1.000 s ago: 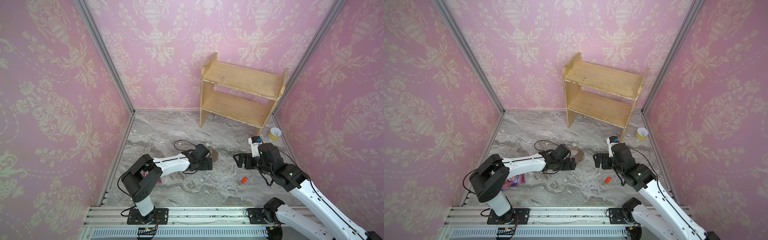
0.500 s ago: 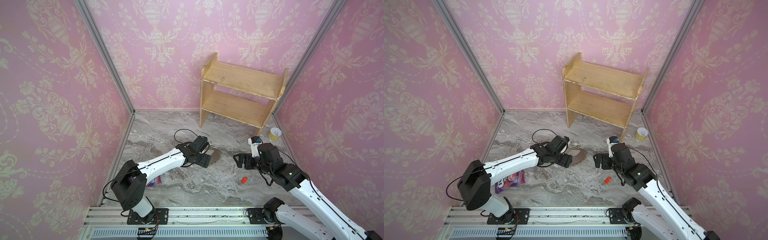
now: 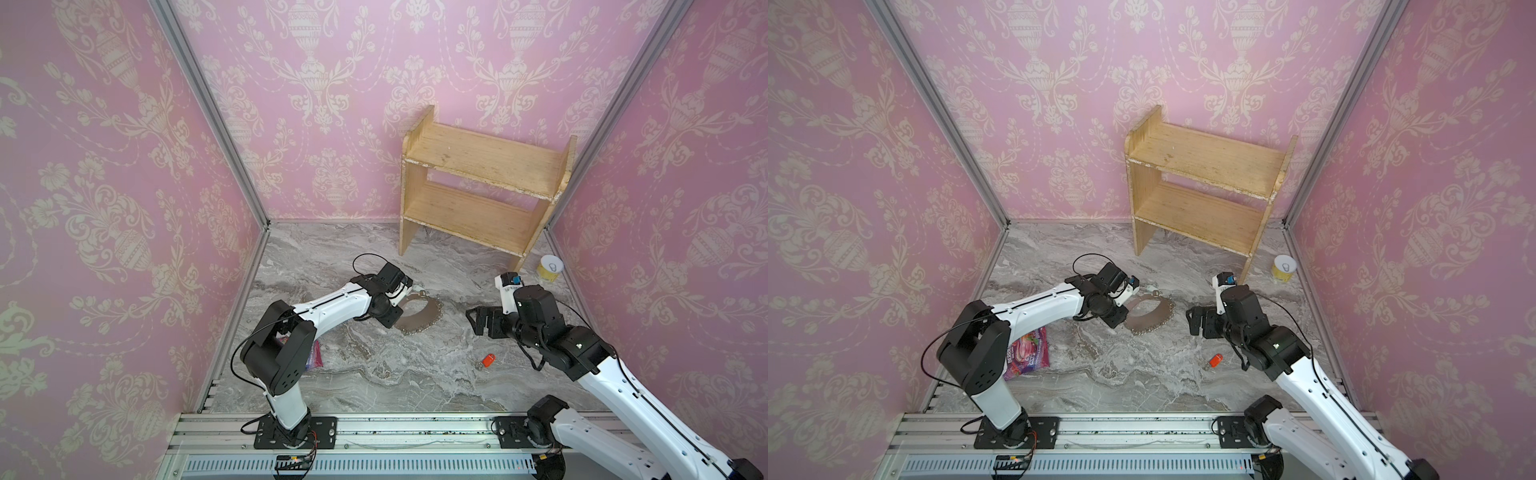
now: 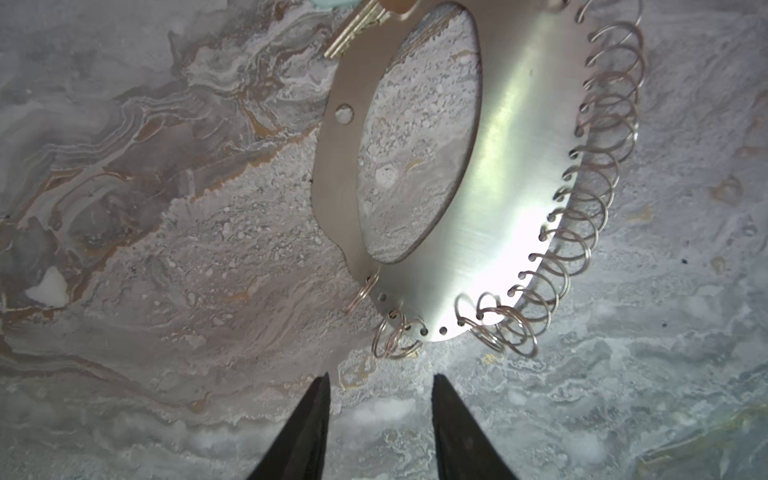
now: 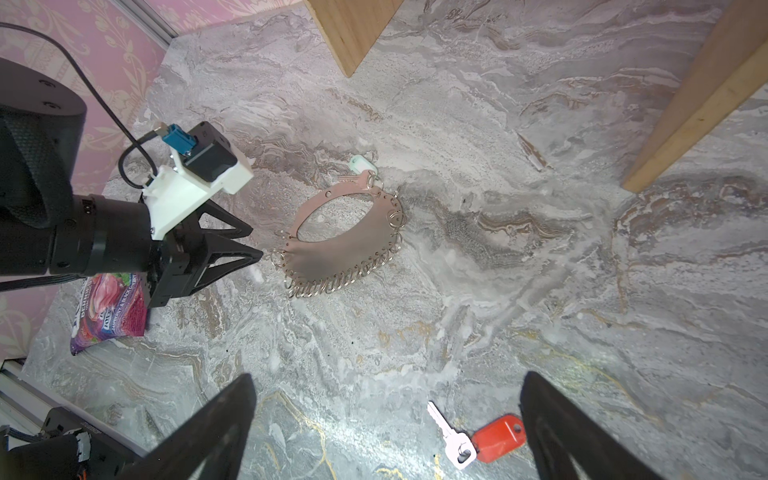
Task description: Put the keys on the keyring
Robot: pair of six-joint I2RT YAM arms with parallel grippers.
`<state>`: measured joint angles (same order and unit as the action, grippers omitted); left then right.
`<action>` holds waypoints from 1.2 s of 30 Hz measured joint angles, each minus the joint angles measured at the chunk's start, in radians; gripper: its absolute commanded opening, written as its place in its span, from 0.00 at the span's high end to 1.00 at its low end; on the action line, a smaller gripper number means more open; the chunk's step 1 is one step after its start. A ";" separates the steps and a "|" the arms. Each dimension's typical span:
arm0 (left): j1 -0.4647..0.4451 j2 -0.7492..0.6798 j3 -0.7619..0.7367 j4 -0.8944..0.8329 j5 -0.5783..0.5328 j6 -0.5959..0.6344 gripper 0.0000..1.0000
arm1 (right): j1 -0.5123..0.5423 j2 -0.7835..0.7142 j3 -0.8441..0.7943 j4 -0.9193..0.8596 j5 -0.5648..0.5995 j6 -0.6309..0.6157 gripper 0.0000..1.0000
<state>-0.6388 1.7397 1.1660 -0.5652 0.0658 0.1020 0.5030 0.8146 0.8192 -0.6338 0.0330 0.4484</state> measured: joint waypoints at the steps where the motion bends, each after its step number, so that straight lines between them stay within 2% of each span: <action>1: 0.000 0.003 0.003 0.000 -0.001 0.013 0.66 | 0.000 0.000 0.000 0.000 0.000 0.000 0.00; 14: 0.000 0.081 0.043 0.043 -0.013 0.093 0.69 | 0.000 0.007 0.000 0.001 0.000 -0.003 0.00; 31: 0.000 0.120 0.043 0.053 -0.024 0.118 0.73 | 0.000 0.007 0.000 0.001 0.000 -0.003 0.00; 36: 0.000 0.126 0.043 0.055 -0.024 0.119 0.80 | 0.000 0.007 0.000 0.002 0.000 -0.003 0.00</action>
<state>-0.6388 1.8656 1.2095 -0.5098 0.0418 0.2207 0.5030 0.8219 0.8192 -0.6323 0.0330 0.4458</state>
